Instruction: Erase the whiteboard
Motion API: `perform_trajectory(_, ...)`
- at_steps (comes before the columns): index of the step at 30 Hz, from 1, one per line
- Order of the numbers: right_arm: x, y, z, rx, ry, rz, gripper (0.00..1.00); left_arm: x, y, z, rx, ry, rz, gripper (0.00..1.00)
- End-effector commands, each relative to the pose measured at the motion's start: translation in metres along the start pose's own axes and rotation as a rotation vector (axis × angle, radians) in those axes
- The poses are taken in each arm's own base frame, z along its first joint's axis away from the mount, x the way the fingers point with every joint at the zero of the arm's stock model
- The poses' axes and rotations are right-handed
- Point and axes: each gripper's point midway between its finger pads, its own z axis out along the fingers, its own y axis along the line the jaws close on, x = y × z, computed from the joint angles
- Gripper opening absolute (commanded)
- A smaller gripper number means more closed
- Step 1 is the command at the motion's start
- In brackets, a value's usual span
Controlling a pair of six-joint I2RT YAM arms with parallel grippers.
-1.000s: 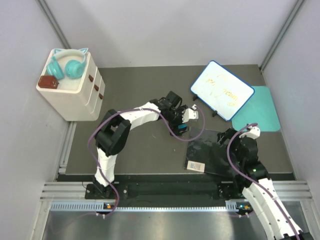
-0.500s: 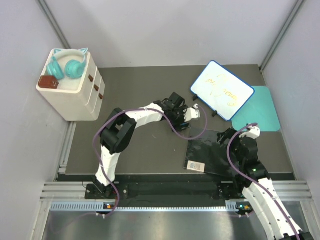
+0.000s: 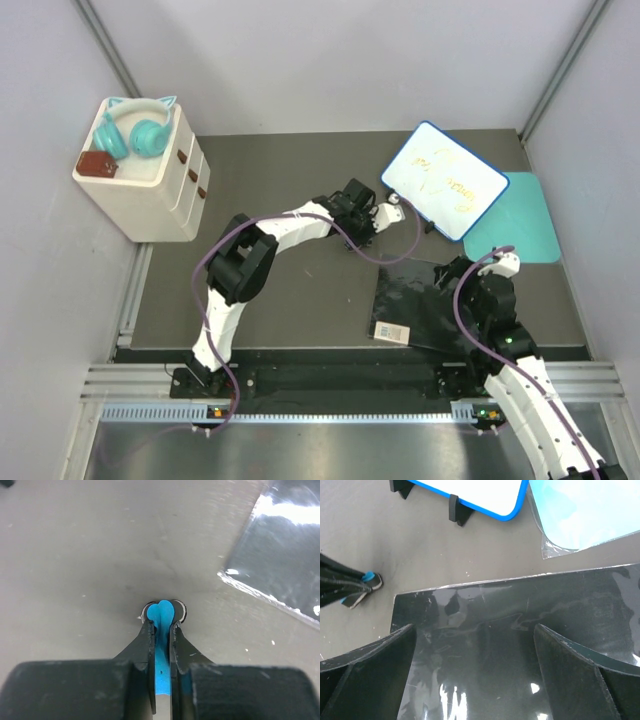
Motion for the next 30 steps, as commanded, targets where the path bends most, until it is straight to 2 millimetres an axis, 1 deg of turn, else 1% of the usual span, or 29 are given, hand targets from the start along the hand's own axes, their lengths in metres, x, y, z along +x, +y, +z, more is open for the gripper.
perform_trajectory(1,-0.031,0.025,-0.003,-0.076,-0.072,-0.034,0.99,-0.024,0.015,-0.010,-0.079,-0.048,-0.141,0.00)
perform_trajectory(5,-0.053,0.036,0.001,-0.080,-0.096,-0.061,0.99,-0.039,0.019,-0.019,-0.113,-0.113,-0.208,0.00)
perform_trajectory(7,-0.065,0.049,0.007,-0.119,-0.108,-0.130,0.99,-0.046,0.023,-0.024,-0.130,-0.150,-0.240,0.00)
perform_trajectory(9,-0.073,0.054,0.011,-0.128,-0.117,-0.189,0.99,-0.053,0.026,-0.029,-0.139,-0.182,-0.275,0.00)
perform_trajectory(10,-0.088,0.060,0.010,-0.128,-0.146,-0.187,0.99,-0.052,0.029,-0.030,-0.145,-0.191,-0.294,0.00)
perform_trajectory(11,-0.094,0.052,0.015,-0.089,-0.136,-0.177,0.99,-0.058,0.031,-0.033,-0.149,-0.215,-0.304,0.00)
perform_trajectory(12,-0.100,0.050,0.017,-0.084,-0.129,-0.167,0.99,-0.062,0.033,-0.035,-0.148,-0.233,-0.330,0.00)
perform_trajectory(13,-0.110,0.058,0.018,-0.124,-0.124,-0.152,0.99,-0.063,0.037,-0.037,-0.152,-0.249,-0.346,0.00)
perform_trajectory(14,-0.106,0.057,0.025,-0.150,-0.078,-0.138,0.99,-0.069,0.040,-0.039,-0.158,-0.276,-0.354,0.00)
perform_trajectory(15,-0.123,0.042,0.031,-0.140,-0.108,-0.095,0.99,-0.073,0.042,-0.041,-0.166,-0.296,-0.382,0.00)
perform_trajectory(16,-0.131,0.058,0.030,-0.261,-0.107,-0.081,0.99,-0.074,0.044,-0.040,-0.173,-0.306,-0.398,0.00)
perform_trajectory(17,-0.135,0.056,0.033,-0.284,-0.101,-0.055,0.98,-0.078,0.046,-0.041,-0.174,-0.325,-0.402,0.00)
perform_trajectory(18,-0.137,0.037,0.044,-0.246,-0.080,0.015,0.96,-0.081,0.048,-0.039,-0.172,-0.344,-0.413,0.00)
perform_trajectory(19,-0.144,0.040,0.046,-0.280,-0.096,0.014,0.95,-0.085,0.050,-0.039,-0.175,-0.356,-0.419,0.00)
perform_trajectory(20,-0.144,0.035,0.050,-0.272,-0.090,0.024,0.94,-0.083,0.051,-0.035,-0.174,-0.353,-0.428,0.00)
perform_trajectory(21,-0.145,0.030,0.057,-0.257,-0.082,0.018,0.94,-0.089,0.054,-0.037,-0.172,-0.369,-0.442,0.00)
perform_trajectory(22,-0.144,0.025,0.062,-0.243,-0.071,0.016,0.95,-0.090,0.056,-0.035,-0.170,-0.374,-0.448,0.00)
perform_trajectory(23,-0.147,0.025,0.065,-0.251,-0.078,0.010,0.93,-0.089,0.057,-0.030,-0.162,-0.370,-0.456,0.00)
perform_trajectory(24,-0.147,0.024,0.067,-0.257,-0.074,0.012,0.91,-0.095,0.060,-0.032,-0.151,-0.382,-0.467,0.00)
perform_trajectory(25,-0.139,0.017,0.074,-0.263,-0.042,0.035,0.90,-0.097,0.061,-0.031,-0.143,-0.386,-0.474,0.00)
perform_trajectory(26,-0.151,0.021,0.076,-0.304,-0.095,0.022,0.90,-0.096,0.063,-0.026,-0.131,-0.382,-0.476,0.00)
perform_trajectory(27,-0.144,0.017,0.078,-0.317,-0.079,0.085,0.89,-0.104,0.068,-0.032,-0.122,-0.406,-0.502,0.00)
perform_trajectory(28,-0.142,0.010,0.081,-0.339,-0.077,0.116,0.88,-0.106,0.066,-0.030,-0.089,-0.409,-0.509,0.00)
perform_trajectory(29,-0.142,0.007,0.084,-0.351,-0.083,0.144,0.88,-0.106,0.068,-0.028,-0.080,-0.412,-0.520,0.00)
perform_trajectory(30,-0.147,0.009,0.084,-0.388,-0.095,0.163,0.84,-0.115,0.075,-0.033,-0.079,-0.436,-0.530,0.00)
